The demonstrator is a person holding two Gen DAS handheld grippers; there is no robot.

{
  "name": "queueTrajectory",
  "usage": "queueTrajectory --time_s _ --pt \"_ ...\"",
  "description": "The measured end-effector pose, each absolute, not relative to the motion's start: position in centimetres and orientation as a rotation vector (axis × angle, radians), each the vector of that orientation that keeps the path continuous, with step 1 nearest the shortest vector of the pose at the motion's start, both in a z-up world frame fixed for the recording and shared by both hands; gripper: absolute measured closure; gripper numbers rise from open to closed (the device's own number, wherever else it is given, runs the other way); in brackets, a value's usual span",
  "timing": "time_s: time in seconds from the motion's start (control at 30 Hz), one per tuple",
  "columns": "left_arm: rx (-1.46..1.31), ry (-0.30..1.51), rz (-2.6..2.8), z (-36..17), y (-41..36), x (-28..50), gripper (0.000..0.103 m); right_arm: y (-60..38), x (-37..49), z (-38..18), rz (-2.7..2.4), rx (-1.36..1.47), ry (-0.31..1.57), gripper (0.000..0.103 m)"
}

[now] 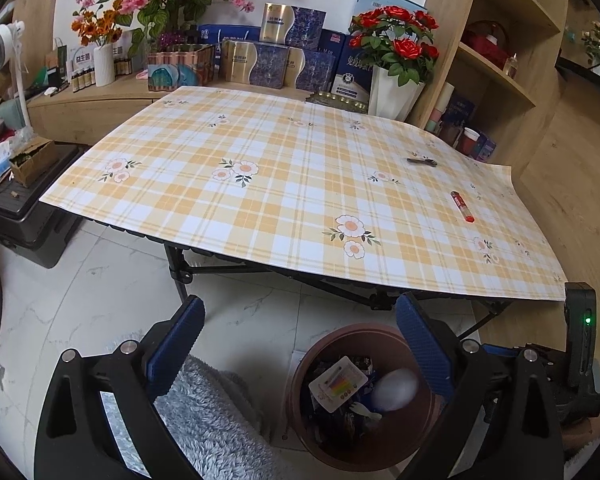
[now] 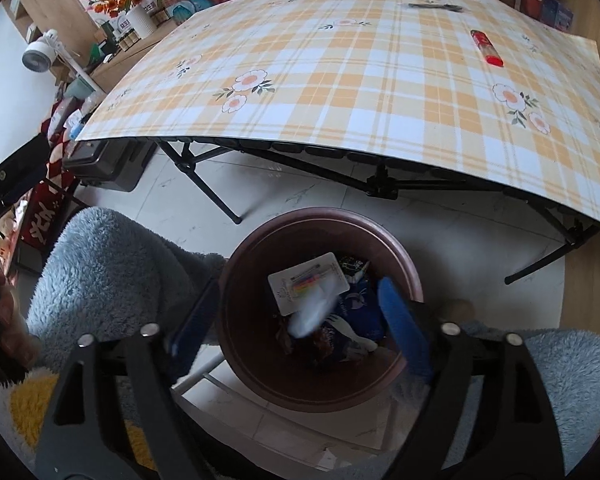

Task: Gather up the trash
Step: 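Open the right tool to drop the lid while the left tool releases the fork, then move both tools back over the table toward the lighter and black spork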

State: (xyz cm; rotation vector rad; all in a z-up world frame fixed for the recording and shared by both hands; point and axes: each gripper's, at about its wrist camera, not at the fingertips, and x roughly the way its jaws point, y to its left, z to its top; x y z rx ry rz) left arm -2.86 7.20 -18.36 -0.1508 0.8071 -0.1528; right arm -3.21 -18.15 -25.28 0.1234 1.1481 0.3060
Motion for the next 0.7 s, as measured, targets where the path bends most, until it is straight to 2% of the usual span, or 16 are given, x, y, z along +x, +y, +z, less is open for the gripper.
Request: queueTrajectory --time_s 0.07,0.17,0.47,0.7 --pt "-0.152 0.808 -0.153 -18.4 7.2 -2.9 0.009 -18.1 -3.2 -25.1 0.299 0.111 1.138 0.012" --pt "-0.151 0.808 -0.152 -18.4 7.2 -2.8 0.009 -18.4 -3.2 -24.8 0.275 0.105 1.123 0.010" --pt "-0.147 0.820 -0.152 -18.5 7.2 -2.8 0.008 -19.9 -2.9 -24.6 0.228 0.144 1.109 0.009" --pt "-0.135 0.869 -0.149 -19.3 6.8 -2.0 0.007 -21.3 -1.5 -22.9 0.214 0.148 1.026 0.009"
